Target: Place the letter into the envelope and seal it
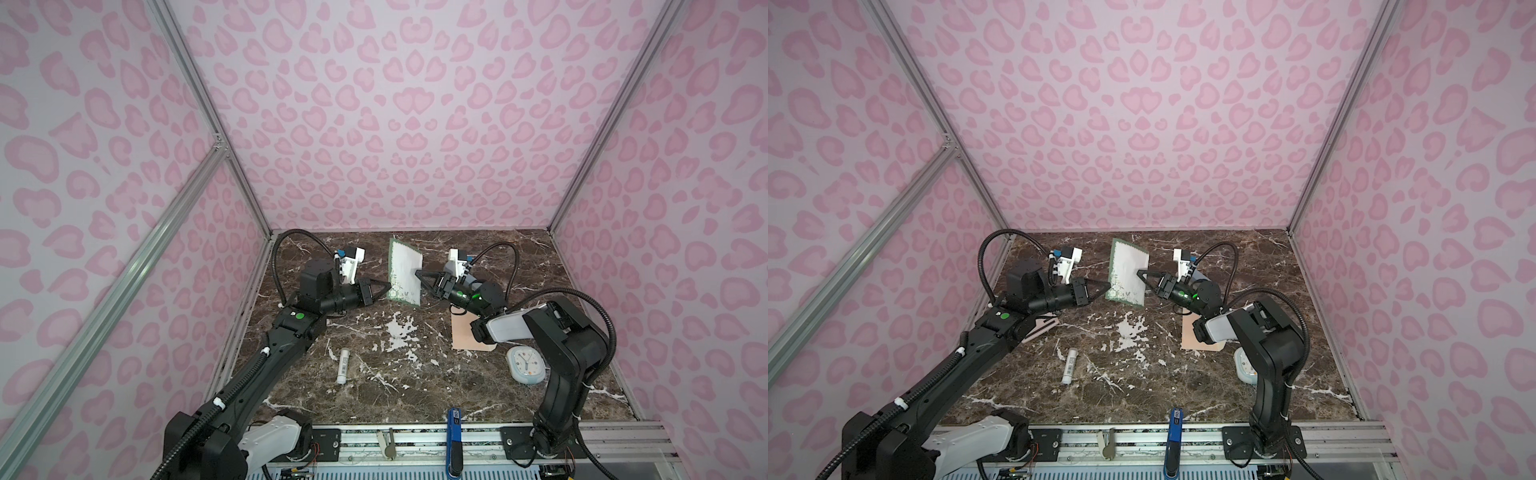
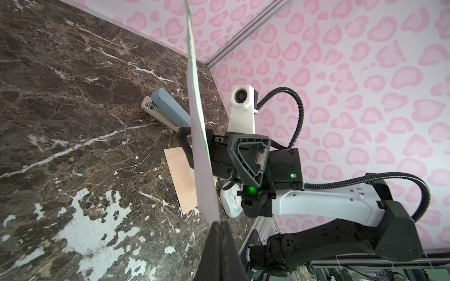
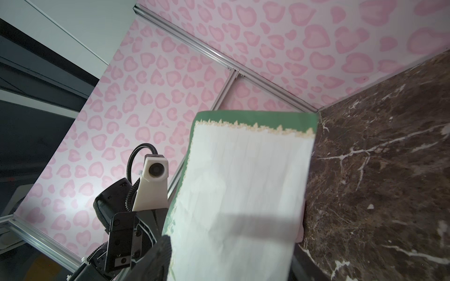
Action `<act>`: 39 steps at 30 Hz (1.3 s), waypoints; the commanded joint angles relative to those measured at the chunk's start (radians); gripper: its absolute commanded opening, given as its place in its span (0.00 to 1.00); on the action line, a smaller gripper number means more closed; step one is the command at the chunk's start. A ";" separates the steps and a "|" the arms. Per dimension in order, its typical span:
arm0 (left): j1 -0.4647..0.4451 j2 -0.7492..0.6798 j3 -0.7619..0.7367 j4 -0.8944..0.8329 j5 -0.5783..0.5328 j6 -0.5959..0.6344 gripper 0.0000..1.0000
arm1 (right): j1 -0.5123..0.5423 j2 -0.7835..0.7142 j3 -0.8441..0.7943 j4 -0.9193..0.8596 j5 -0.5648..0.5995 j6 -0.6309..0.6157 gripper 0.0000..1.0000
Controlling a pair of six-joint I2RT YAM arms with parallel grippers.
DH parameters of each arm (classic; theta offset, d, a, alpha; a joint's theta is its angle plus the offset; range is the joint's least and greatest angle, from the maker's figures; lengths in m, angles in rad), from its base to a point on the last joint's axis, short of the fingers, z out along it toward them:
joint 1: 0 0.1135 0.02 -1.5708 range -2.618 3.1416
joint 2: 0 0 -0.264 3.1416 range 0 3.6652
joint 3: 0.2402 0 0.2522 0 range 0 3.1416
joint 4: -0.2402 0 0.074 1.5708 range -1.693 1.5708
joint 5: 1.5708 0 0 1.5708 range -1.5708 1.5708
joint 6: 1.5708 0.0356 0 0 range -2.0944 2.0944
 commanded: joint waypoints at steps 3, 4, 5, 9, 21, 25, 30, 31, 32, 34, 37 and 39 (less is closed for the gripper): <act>-0.001 0.011 0.012 0.003 -0.007 0.016 0.04 | 0.020 -0.011 0.001 0.055 -0.045 0.009 0.64; 0.000 0.013 0.012 0.001 -0.008 0.016 0.04 | 0.026 -0.011 0.001 0.056 -0.049 0.010 0.62; 0.000 0.014 0.012 -0.002 -0.009 0.016 0.04 | 0.027 -0.012 0.002 0.055 -0.050 0.009 0.60; -0.001 0.012 0.024 -0.039 -0.022 0.036 0.04 | 0.020 -0.035 -0.016 0.055 -0.043 0.004 0.54; -0.001 0.006 0.031 -0.099 -0.058 0.073 0.04 | -0.003 -0.108 -0.039 -0.026 -0.067 -0.044 0.40; 0.000 0.003 0.024 -0.099 -0.061 0.074 0.04 | -0.004 -0.129 -0.049 -0.047 -0.062 -0.068 0.34; 0.000 -0.002 0.017 -0.101 -0.067 0.075 0.04 | -0.003 -0.147 -0.058 -0.074 -0.065 -0.089 0.28; -0.001 -0.003 0.015 -0.099 -0.068 0.075 0.04 | -0.003 -0.152 -0.060 -0.081 -0.065 -0.095 0.26; -0.001 -0.004 0.014 -0.098 -0.068 0.074 0.04 | -0.004 -0.156 -0.061 -0.088 -0.065 -0.100 0.25; 0.000 -0.007 0.011 -0.099 -0.068 0.073 0.04 | -0.003 -0.164 -0.066 -0.100 -0.067 -0.109 0.24; 0.000 -0.011 0.006 -0.098 -0.071 0.071 0.04 | -0.004 -0.172 -0.070 -0.115 -0.067 -0.119 0.21; -0.001 -0.011 0.003 -0.096 -0.070 0.072 0.04 | -0.003 -0.173 -0.073 -0.113 -0.067 -0.123 0.20</act>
